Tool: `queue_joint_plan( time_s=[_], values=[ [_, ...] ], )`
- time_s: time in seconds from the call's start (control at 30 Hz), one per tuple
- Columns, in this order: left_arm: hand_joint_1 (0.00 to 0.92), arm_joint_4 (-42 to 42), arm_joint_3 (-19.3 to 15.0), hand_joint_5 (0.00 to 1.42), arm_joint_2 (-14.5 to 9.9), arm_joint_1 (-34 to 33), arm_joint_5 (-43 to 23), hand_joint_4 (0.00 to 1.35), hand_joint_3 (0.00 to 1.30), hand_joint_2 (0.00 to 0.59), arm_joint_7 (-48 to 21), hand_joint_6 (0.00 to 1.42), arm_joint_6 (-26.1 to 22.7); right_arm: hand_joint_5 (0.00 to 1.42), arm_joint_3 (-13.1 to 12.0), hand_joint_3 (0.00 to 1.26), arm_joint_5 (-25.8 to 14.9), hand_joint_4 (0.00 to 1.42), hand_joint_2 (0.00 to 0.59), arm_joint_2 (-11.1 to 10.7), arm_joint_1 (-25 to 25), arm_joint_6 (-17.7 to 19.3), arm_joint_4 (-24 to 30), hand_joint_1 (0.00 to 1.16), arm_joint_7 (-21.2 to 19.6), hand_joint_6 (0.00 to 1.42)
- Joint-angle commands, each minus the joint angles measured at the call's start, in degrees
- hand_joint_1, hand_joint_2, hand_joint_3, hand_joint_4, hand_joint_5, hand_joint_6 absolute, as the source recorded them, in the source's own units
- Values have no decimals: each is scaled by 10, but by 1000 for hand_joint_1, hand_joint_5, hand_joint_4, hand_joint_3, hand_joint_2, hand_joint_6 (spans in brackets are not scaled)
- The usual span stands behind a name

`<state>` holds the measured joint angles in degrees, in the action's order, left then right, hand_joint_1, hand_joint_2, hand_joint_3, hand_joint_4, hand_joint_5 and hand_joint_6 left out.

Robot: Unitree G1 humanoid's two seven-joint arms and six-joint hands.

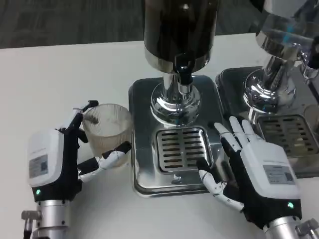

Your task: Grasp the cup under the faucet to collect the drink, then remove the cup.

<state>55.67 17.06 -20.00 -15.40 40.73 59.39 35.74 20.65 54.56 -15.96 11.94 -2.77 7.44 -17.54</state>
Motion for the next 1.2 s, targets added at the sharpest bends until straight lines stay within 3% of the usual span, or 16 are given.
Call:
queue_joint_plan(
  time_s=[0.03,0.5,0.93,1.2],
  values=[
    [475,-16,3,779,0,-1,3,531,360,90,20,970,4,4,-3,146,-5,0,416,0,-4,0,-2,212,2,147],
    [458,-30,14,780,6,-5,13,531,375,91,22,993,7,4,-4,146,-7,0,419,0,-4,0,-5,217,-2,147],
    [445,-8,57,780,13,-66,46,531,377,94,0,996,13,0,5,146,8,0,419,8,14,-6,15,216,-8,147],
    [445,35,87,788,39,-107,53,547,379,93,-5,996,2,0,3,146,15,0,419,15,28,-17,28,216,-13,147]
  ],
)
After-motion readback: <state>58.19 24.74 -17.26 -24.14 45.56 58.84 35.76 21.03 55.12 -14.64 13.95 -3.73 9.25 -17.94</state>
